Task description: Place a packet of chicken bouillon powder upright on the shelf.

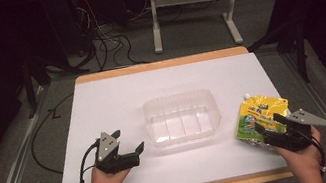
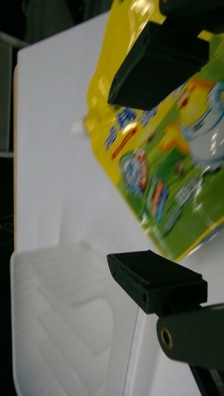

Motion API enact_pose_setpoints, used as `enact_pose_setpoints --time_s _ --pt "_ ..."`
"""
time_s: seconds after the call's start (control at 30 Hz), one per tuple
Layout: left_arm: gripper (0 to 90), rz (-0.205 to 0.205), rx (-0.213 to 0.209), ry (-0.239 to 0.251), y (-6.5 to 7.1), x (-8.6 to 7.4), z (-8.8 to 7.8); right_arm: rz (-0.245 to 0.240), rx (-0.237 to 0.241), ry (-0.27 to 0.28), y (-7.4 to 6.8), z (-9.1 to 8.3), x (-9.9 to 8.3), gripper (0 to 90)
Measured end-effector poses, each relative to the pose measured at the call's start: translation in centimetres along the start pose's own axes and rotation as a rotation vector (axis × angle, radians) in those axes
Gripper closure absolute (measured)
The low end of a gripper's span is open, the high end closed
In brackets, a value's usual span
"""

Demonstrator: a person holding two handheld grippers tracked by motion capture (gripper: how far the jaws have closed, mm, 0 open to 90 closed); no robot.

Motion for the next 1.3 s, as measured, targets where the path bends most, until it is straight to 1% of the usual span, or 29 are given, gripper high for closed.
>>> enact_pose_setpoints --time_s 0.03,0.1,0.13,0.2,0.23,0.27,0.33,0.37,0.4,0.5,0.53,0.63,0.67,0.77,0.8,0.9,0.97,1.03,1.17,1.23,1.3 --pt "5.1 0.001 0.006 -0.001 0.0 0.1 0.2 0.013 -0.027 -0.017 0.9 -0.2 -0.8 26.4" --pt "2.7 0.006 0.007 0.008 0.2 0.3 0.5 0.032 -0.061 -0.042 2.2 -0.5 -1.8 30.6" --pt "2.1 0.012 0.003 0.007 0.4 0.3 0.7 0.044 -0.085 -0.059 3.0 -0.7 -2.5 33.3" --pt "2.0 0.015 -0.012 0.006 0.7 0.4 1.0 0.062 -0.115 -0.084 3.9 -1.0 -3.5 40.2" --pt "2.0 0.014 -0.019 0.008 0.9 0.5 1.1 0.074 -0.134 -0.088 4.4 -1.2 -4.0 44.7" --pt "2.1 0.018 -0.028 0.006 1.2 0.5 1.2 0.087 -0.144 -0.091 4.8 -1.4 -4.3 51.2" --pt "3.0 0.020 -0.051 0.005 1.6 0.6 1.4 0.114 -0.181 -0.106 5.6 -1.9 -4.8 77.7" --pt "3.5 0.021 -0.057 0.005 1.8 0.6 1.5 0.137 -0.207 -0.126 6.0 -2.1 -5.2 85.5" --pt "3.8 0.025 -0.061 0.003 1.9 0.6 1.6 0.162 -0.225 -0.145 6.4 -2.3 -5.5 90.0" --pt "4.5 0.024 -0.070 0.010 2.2 0.7 1.7 0.218 -0.239 -0.192 7.2 -2.3 -6.6 90.0" --pt "4.8 0.023 -0.072 0.012 2.2 0.8 1.6 0.231 -0.229 -0.206 7.4 -2.1 -7.0 90.0" --pt "5.8 0.027 -0.080 0.010 2.3 0.8 1.6 0.240 -0.193 -0.233 7.2 -1.5 -7.7 90.0" --pt "6.0 0.029 -0.080 0.010 2.3 0.7 1.5 0.238 -0.182 -0.233 7.1 -1.3 -7.7 90.0" --pt "6.1 0.031 -0.077 0.010 2.3 0.7 1.4 0.255 -0.165 -0.233 6.8 -1.0 -7.9 90.0" --pt "6.2 0.032 -0.075 0.009 2.3 0.7 1.4 0.258 -0.151 -0.231 6.7 -0.9 -7.8 90.0" --pt "6.2 0.030 -0.073 0.009 2.2 0.7 1.4 0.239 -0.129 -0.237 6.1 -0.6 -7.7 90.0" --pt "6.2 0.028 -0.072 0.008 2.1 0.7 1.4 0.224 -0.141 -0.239 5.9 -0.5 -7.5 90.0" --pt "6.2 0.028 -0.074 0.007 2.1 0.7 1.4 0.231 -0.133 -0.235 5.8 -0.6 -7.4 90.0" --pt "6.3 0.032 -0.078 0.006 2.2 0.6 1.4 0.209 -0.119 -0.230 5.5 -0.5 -7.2 90.0" --pt "6.4 0.034 -0.079 0.005 2.3 0.6 1.4 0.198 -0.111 -0.237 5.2 -0.4 -7.2 90.0" --pt "6.6 0.035 -0.079 0.005 2.3 0.6 1.4 0.178 -0.102 -0.237 4.9 -0.2 -7.0 90.0"
Point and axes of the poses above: each handheld gripper's, and its own axes: z roughly forward along the jaws, x roughly out of its top, y roughly to its right, the point moved 7 cm from there along z, roughly forward along the jaws, and after that the axes turned 9 degrees about -z, right-handed, at the moved point
